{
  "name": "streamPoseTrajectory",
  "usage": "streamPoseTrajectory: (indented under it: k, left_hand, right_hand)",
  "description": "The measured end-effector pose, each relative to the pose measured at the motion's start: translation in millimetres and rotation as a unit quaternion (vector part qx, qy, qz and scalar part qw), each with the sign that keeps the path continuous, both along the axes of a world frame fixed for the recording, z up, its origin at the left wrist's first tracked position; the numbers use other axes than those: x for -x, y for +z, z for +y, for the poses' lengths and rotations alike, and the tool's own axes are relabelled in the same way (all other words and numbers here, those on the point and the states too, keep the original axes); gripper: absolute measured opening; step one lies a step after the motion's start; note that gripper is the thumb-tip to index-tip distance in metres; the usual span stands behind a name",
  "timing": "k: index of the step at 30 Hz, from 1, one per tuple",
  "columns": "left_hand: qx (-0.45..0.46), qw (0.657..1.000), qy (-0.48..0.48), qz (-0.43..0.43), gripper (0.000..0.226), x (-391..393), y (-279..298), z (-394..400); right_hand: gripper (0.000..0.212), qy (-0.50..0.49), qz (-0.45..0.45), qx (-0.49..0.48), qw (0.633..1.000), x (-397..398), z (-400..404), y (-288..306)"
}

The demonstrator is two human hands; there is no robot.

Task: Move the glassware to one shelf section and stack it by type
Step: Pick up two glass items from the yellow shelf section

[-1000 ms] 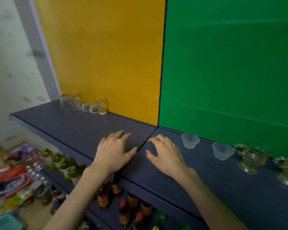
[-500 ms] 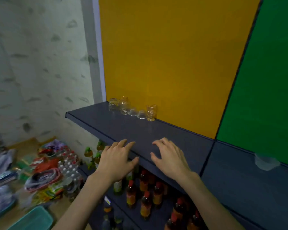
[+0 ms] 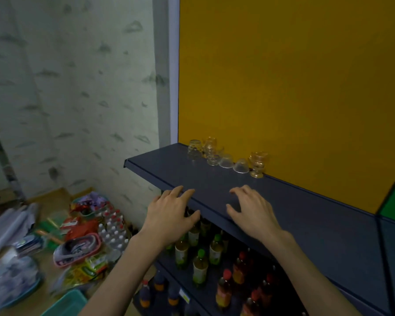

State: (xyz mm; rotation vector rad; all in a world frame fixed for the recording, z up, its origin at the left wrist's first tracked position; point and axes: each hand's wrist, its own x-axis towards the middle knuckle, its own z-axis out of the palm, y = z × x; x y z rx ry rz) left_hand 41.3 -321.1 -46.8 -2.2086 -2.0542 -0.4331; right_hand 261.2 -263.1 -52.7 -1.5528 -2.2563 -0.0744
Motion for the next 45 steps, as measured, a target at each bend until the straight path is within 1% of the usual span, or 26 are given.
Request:
streamPoseTrajectory:
  k: [5, 10, 15, 20, 23, 26, 33, 36, 45]
  left_hand:
    - [-0.010, 1.000, 0.000, 0.018, 0.070, 55.1, 0.5, 52.4]
    - [0.009, 0.999, -0.001, 0.044, 0.071, 109.3, 9.2, 133.8]
    - [0.013, 0.998, -0.020, 0.052, 0.069, 139.0, 14.0, 214.1]
    - [0.014, 0.997, -0.063, 0.037, 0.071, 140.4, 9.2, 280.2]
    - [-0.008, 0.996, -0.094, 0.008, 0.071, 133.6, 11.4, 320.9]
    - [-0.020, 0.992, -0.122, -0.010, 0.071, 127.5, 8.1, 357.4]
    - [0.029, 0.987, -0.157, -0.026, 0.076, 124.9, -4.0, 431.8]
    - [0.053, 0.985, -0.159, -0.030, 0.079, 123.9, -7.4, 454.9]
    - [0.090, 0.973, -0.166, -0.137, 0.093, 120.4, -27.9, 478.1]
  right_hand:
    - [0.051, -0.029, -0.013, -0.007, 0.999, 38.4, 65.5, -12.4]
    - [0.052, -0.065, 0.001, -0.003, 0.998, 73.0, 136.2, -13.4]
    - [0.049, -0.088, 0.017, -0.025, 0.996, 94.3, 192.3, -5.9]
    - [0.047, -0.129, 0.029, -0.029, 0.991, 94.2, 216.1, -5.6]
    - [0.058, -0.156, 0.039, -0.015, 0.987, 91.3, 228.8, -5.3]
    - [0.065, -0.188, 0.032, -0.012, 0.982, 92.2, 241.0, -7.3]
    - [0.087, -0.256, 0.035, 0.003, 0.966, 112.3, 266.5, -7.5]
    - [0.092, -0.267, 0.030, -0.001, 0.963, 119.4, 276.3, -5.5]
    - [0.101, -0.293, 0.024, -0.013, 0.956, 132.5, 302.2, -7.1]
